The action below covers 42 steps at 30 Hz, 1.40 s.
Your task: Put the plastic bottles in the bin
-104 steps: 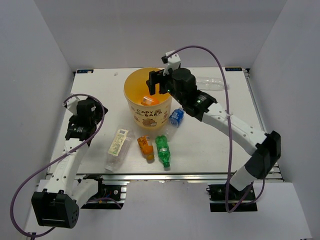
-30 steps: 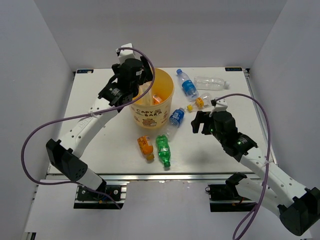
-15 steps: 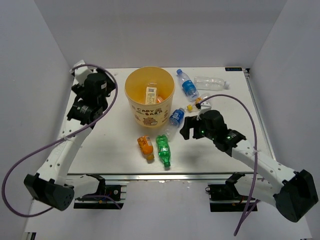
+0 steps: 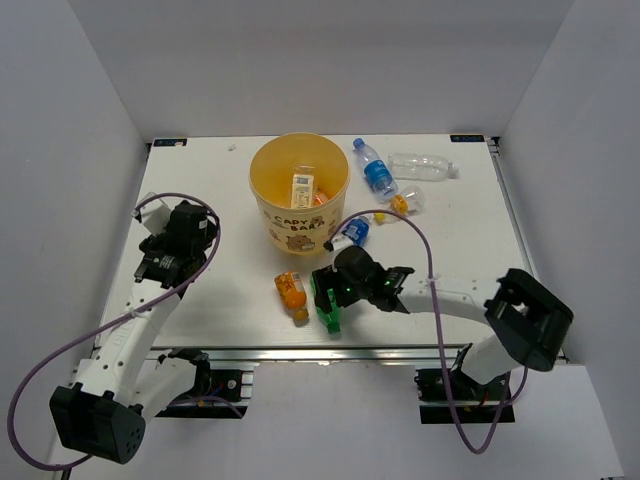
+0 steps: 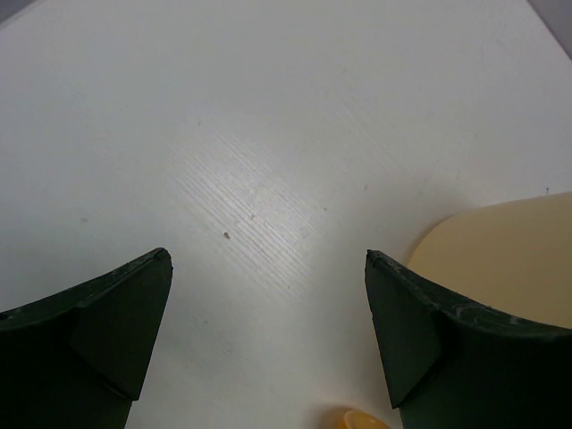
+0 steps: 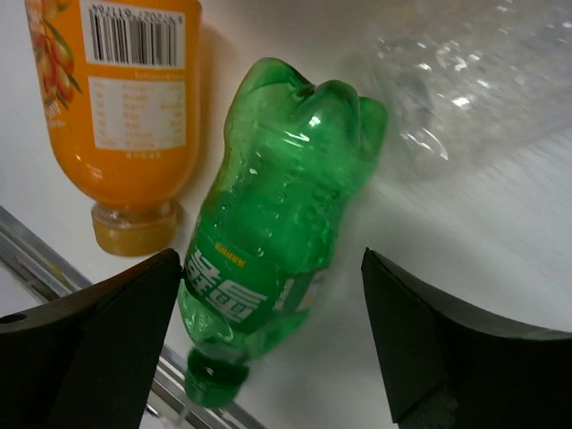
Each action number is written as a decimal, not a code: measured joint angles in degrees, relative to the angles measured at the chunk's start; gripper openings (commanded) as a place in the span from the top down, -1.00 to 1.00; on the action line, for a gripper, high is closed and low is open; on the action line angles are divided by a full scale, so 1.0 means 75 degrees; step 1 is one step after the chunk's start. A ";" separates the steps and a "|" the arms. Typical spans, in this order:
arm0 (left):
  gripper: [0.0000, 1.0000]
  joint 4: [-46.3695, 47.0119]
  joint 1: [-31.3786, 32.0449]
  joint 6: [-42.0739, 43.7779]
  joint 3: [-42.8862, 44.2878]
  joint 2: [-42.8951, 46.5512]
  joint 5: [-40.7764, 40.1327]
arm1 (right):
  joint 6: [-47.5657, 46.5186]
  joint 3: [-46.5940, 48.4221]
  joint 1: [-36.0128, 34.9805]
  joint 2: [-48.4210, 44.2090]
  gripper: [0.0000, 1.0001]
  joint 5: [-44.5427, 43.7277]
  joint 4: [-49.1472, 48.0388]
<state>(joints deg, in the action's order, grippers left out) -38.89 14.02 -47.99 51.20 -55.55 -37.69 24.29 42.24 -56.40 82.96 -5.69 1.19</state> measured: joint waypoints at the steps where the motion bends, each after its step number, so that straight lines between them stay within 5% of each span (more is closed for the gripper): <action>1: -0.96 -0.0023 0.0000 -0.0052 -0.0114 0.0067 0.0035 | 0.0099 0.0093 -0.0070 0.0236 -0.66 -0.0038 -0.0128; 10: -0.96 -0.0125 0.0000 -0.0189 -0.0527 0.0323 0.0259 | 0.0775 -0.0117 -0.0137 0.0522 0.28 -0.0682 -0.0810; 19: -0.96 0.0085 0.0000 -0.0204 -0.0597 0.0498 0.0478 | 0.0428 -0.0580 -0.0125 -0.2256 0.33 -0.1381 0.0184; 26: -0.96 0.0163 0.0000 -0.0198 -0.0664 0.0510 0.0597 | -0.0866 0.0825 -0.0125 -0.3617 0.35 -0.1848 0.0513; 31: -0.96 0.0204 0.0000 -0.0184 -0.0667 0.0530 0.0702 | -0.2197 0.2567 -0.0111 -0.3008 0.31 -0.2413 -0.0189; 37: -0.96 0.0303 0.0000 -0.0154 -0.0833 0.0522 0.0845 | -0.3197 0.4642 0.0020 -0.0918 0.21 -0.2655 -0.0927; 42: -0.96 0.0353 -0.0003 -0.0108 -0.0892 0.0361 0.0970 | -0.3351 0.5890 0.0318 0.1020 -0.15 -0.2760 -0.0889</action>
<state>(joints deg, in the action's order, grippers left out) -36.25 14.00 -48.80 44.51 -52.84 -30.41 -0.84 86.41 -54.02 90.61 -26.39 -5.48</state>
